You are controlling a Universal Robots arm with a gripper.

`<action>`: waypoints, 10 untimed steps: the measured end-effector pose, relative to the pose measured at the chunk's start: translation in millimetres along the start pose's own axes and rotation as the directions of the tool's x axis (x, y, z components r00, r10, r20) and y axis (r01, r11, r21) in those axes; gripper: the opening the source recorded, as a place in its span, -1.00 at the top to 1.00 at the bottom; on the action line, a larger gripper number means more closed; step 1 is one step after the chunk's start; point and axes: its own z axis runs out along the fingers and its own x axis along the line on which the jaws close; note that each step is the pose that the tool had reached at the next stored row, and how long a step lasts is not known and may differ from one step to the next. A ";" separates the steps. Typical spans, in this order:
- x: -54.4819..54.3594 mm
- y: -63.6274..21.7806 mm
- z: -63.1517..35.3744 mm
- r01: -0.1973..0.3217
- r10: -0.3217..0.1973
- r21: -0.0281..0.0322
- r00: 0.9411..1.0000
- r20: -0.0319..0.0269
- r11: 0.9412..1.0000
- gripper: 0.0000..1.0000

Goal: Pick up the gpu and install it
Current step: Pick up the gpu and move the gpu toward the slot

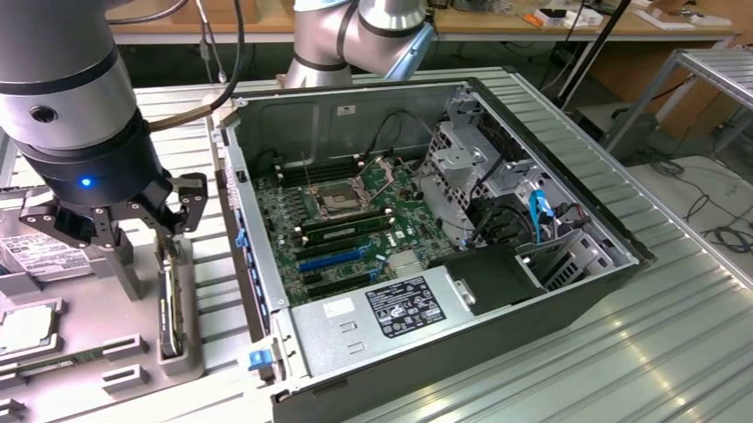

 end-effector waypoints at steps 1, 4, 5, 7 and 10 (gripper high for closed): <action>0.3 -0.1 0.2 0.000 0.000 0.000 1.000 0.000 1.000 0.04; 0.6 -2.1 1.1 0.000 0.000 -0.001 1.000 0.000 1.000 0.04; 0.4 -5.3 2.0 0.000 0.000 -0.001 1.000 0.000 1.000 0.04; 0.2 -8.0 2.8 0.000 0.000 -0.001 1.000 0.000 1.000 0.04; -0.2 -13.9 5.0 0.000 0.000 -0.001 1.000 0.000 1.000 0.04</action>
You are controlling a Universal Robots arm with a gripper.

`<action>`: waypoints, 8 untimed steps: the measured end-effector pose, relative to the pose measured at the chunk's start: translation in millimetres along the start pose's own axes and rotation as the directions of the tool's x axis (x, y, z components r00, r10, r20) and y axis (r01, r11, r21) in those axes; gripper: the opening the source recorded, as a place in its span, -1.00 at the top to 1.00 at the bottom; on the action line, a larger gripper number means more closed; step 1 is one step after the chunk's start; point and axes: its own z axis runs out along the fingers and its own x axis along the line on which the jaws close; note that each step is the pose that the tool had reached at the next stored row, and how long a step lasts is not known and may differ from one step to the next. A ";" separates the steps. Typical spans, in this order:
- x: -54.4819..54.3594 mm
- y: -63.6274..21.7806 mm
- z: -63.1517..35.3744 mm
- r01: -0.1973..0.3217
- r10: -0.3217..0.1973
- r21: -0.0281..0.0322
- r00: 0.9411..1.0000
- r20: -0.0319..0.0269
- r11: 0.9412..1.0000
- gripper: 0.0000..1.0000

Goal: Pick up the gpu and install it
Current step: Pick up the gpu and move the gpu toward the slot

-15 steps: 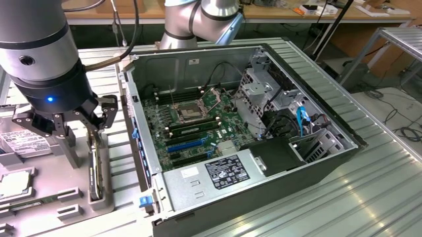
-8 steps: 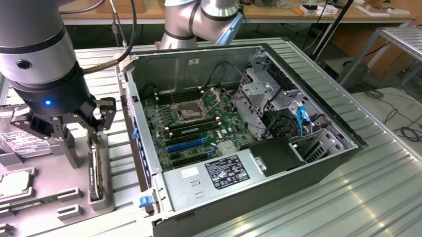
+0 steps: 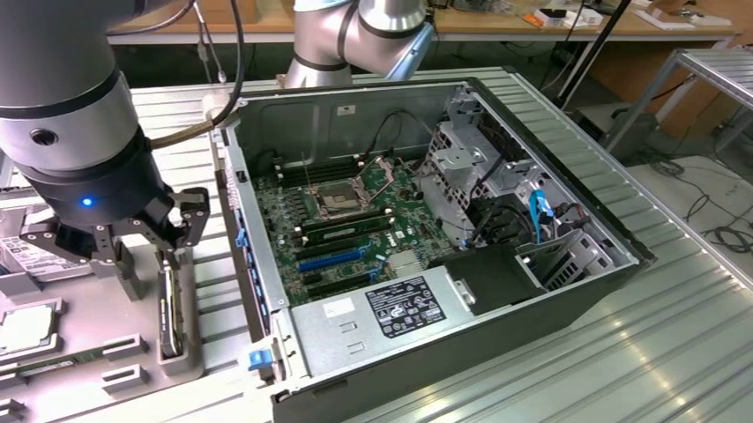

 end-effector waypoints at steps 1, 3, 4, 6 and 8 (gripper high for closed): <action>-0.1 -1.4 0.9 0.000 0.000 0.000 1.000 0.000 1.000 0.04; -0.2 -3.8 2.4 0.000 0.000 0.000 1.000 0.000 1.000 0.04; -0.3 -4.9 3.2 0.000 0.000 0.000 1.000 0.000 1.000 0.04; -0.4 -6.7 4.1 0.000 0.000 0.000 1.000 0.000 1.000 0.04; -0.6 -9.8 5.6 0.000 0.000 -0.001 1.000 0.000 1.000 0.04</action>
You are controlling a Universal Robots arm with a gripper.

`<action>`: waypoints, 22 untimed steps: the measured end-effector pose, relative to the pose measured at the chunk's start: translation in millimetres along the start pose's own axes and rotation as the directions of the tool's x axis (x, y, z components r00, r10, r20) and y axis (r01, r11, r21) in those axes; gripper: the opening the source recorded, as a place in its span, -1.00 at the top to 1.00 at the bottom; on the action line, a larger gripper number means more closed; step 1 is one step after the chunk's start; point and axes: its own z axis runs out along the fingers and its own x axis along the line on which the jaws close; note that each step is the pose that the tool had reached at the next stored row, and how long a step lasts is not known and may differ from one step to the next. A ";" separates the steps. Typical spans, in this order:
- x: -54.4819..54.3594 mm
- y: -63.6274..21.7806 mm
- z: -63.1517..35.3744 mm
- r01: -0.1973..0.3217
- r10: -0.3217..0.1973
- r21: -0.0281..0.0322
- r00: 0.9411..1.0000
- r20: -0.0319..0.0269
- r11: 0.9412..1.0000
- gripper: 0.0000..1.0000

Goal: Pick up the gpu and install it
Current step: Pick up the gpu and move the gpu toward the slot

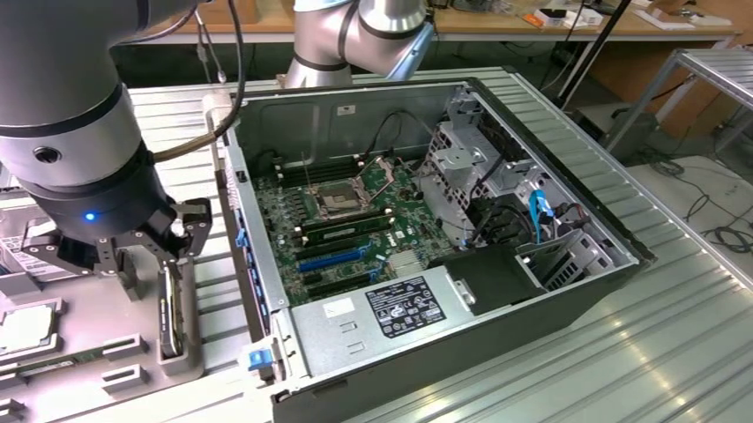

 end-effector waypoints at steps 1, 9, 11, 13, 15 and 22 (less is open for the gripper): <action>-0.1 -1.9 0.7 0.000 0.000 -0.001 1.000 0.000 1.000 0.04; -0.4 -9.5 6.4 0.000 0.000 -0.004 1.000 0.001 1.000 0.04; -0.6 -11.6 7.4 0.000 0.000 -0.004 1.000 0.001 1.000 0.04; -0.7 -13.6 8.3 0.000 0.000 -0.005 1.000 0.001 1.000 0.04; -0.9 -17.6 9.9 0.000 0.000 -0.007 1.000 0.000 1.000 0.04; -1.5 -27.8 14.5 0.000 0.000 -0.012 1.000 0.000 1.000 0.04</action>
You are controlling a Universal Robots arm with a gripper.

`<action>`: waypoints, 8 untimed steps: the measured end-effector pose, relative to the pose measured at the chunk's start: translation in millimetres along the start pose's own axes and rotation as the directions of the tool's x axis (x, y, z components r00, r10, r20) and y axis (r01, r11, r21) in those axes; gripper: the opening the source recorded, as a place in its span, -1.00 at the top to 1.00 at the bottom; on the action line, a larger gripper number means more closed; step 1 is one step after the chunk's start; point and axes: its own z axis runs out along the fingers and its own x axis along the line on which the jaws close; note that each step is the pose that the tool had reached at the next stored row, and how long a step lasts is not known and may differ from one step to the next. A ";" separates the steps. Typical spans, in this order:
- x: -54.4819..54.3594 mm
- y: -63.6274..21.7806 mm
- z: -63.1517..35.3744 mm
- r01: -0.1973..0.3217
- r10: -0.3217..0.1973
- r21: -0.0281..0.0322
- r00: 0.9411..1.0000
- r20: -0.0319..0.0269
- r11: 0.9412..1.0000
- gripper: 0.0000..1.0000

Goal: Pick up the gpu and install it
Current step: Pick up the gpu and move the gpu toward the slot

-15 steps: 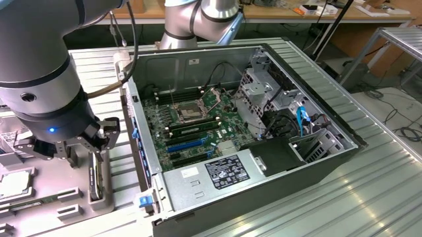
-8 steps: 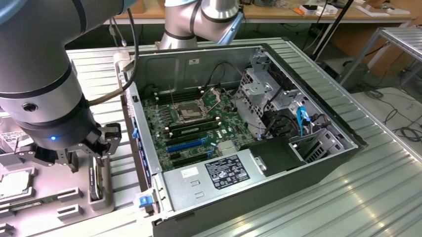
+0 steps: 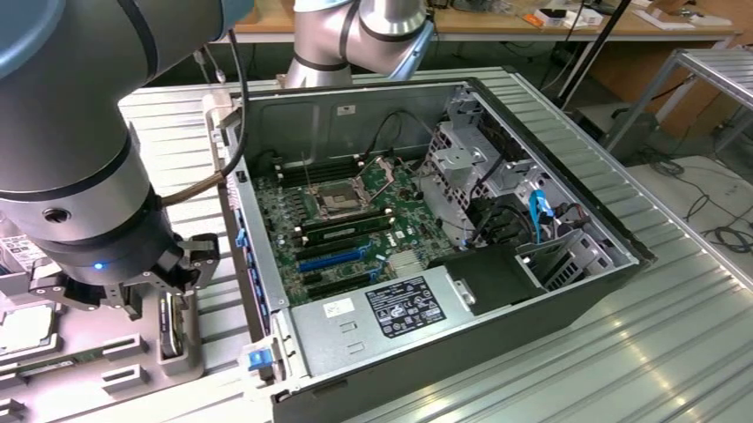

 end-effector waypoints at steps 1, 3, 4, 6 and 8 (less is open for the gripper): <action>0.0 -1.1 0.5 0.000 0.000 -0.001 1.000 0.000 1.000 0.04; -0.1 -2.3 1.0 0.000 0.000 -0.001 1.000 0.000 1.000 0.04; -0.1 -2.3 0.9 0.000 0.000 -0.001 1.000 0.000 1.000 0.04; -0.2 -2.4 1.1 0.000 0.000 -0.002 1.000 0.000 1.000 0.04; -0.1 -2.5 1.2 0.000 0.000 -0.002 1.000 0.000 1.000 0.04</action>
